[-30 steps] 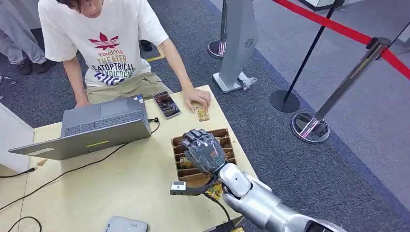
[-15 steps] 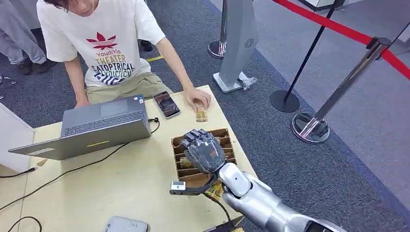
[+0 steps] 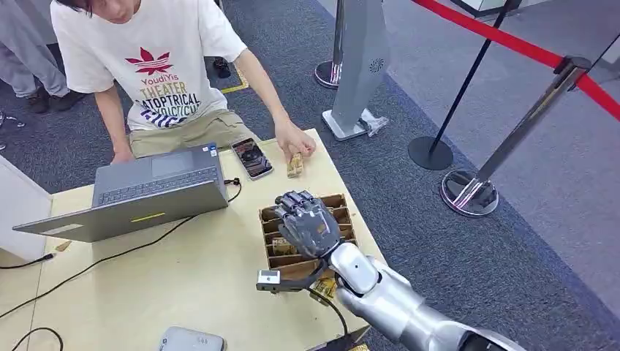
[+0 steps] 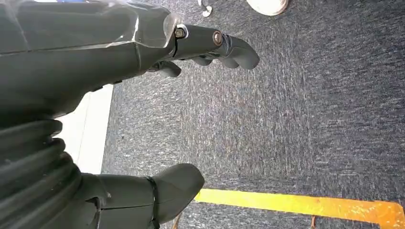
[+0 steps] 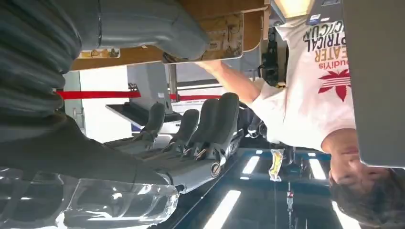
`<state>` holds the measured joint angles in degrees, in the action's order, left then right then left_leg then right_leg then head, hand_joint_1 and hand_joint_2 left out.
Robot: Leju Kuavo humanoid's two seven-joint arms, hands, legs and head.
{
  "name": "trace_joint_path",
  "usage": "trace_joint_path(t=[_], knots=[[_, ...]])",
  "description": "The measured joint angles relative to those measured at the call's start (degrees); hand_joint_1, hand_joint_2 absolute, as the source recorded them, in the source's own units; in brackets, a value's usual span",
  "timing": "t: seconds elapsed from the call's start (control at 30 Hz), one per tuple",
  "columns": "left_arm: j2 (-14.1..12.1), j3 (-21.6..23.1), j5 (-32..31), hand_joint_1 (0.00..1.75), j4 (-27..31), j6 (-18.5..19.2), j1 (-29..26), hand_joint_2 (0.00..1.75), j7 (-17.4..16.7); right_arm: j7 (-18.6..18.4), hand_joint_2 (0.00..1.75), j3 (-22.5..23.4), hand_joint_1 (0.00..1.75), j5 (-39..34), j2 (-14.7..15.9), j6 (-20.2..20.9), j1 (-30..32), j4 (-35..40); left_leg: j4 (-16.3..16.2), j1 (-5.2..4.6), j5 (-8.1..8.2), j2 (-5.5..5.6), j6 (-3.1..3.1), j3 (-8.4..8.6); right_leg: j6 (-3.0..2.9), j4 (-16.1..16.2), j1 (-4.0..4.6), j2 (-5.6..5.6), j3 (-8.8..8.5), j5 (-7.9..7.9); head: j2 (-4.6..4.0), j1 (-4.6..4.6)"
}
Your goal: Pass the card to the sensor for recognition and then transmit it.
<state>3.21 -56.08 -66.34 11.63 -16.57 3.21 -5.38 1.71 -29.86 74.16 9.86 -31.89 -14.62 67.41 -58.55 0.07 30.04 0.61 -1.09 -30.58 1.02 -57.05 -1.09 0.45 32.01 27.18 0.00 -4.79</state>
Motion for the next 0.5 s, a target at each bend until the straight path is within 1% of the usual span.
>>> trace_joint_path(t=[0.07, 0.1, 0.23, 0.3, 0.43, 0.47, 0.5], knots=[[0.02, 0.0, -0.02, 0.0, 0.0, -0.11, 0.0, 1.75, 0.0, 0.17, 1.75, 0.11, 0.89, -0.04, 0.0, -0.04, -0.2, -0.22, 0.0, 0.0, 0.0, 0.0, 0.0, 0.0, 0.0, 0.0, 0.0, 0.0, 0.0, 0.0, 0.0, -0.02], [0.02, 0.0, -0.02, 0.0, 0.0, -0.15, 0.0, 1.75, 0.0, 0.17, 1.75, 0.13, 0.98, -0.04, 0.0, -0.04, -0.25, -0.29, 0.0, 0.0, 0.0, 0.0, 0.0, 0.0, 0.0, 0.0, 0.0, 0.0, 0.0, 0.0, 0.0, -0.02], [0.02, 0.0, -0.11, 0.0, 0.0, -0.22, 0.01, 1.75, 0.0, 0.2, 1.75, 0.2, 0.94, -0.13, 0.0, -0.04, -0.37, -0.7, 0.0, 0.0, 0.0, 0.0, 0.0, 0.0, 0.0, 0.0, 0.0, 0.0, 0.0, 0.0, 0.0, 0.0], [0.02, -0.02, -0.15, 0.0, 0.0, -0.24, 0.01, 1.75, 0.0, 0.2, 1.75, 0.22, 0.96, -0.15, 0.0, -0.02, -0.4, -0.96, 0.0, 0.0, 0.0, 0.0, 0.0, 0.0, 0.0, 0.0, 0.0, 0.0, 0.0, 0.0, 0.0, -0.02], [0.02, -0.07, -0.15, 0.0, 0.0, -0.33, 0.02, 1.75, 0.13, 0.22, 1.75, 0.22, 0.93, -0.33, -0.04, 0.0, -0.43, -1.44, 0.0, 0.0, 0.0, 0.0, 0.0, 0.0, 0.0, 0.0, 0.0, 0.0, 0.0, 0.0, 0.0, -0.02], [0.02, -0.09, -0.15, 0.0, 0.0, -0.4, 0.02, 1.75, 0.18, 0.24, 1.75, 0.22, 0.89, -0.33, -0.09, 0.0, -0.43, -1.57, 0.0, 0.0, 0.0, 0.0, 0.0, 0.0, 0.0, 0.0, 0.0, 0.0, 0.0, 0.0, 0.0, 0.0], [0.02, -0.11, -0.13, 0.0, 0.0, -0.42, 0.02, 1.75, 0.17, 0.26, 1.75, 0.22, 0.91, -0.33, -0.09, 0.02, -0.42, -1.68, 0.0, 0.0, 0.0, 0.0, 0.0, 0.0, 0.0, 0.0, 0.0, 0.0, 0.0, 0.0, 0.0, -0.02]])
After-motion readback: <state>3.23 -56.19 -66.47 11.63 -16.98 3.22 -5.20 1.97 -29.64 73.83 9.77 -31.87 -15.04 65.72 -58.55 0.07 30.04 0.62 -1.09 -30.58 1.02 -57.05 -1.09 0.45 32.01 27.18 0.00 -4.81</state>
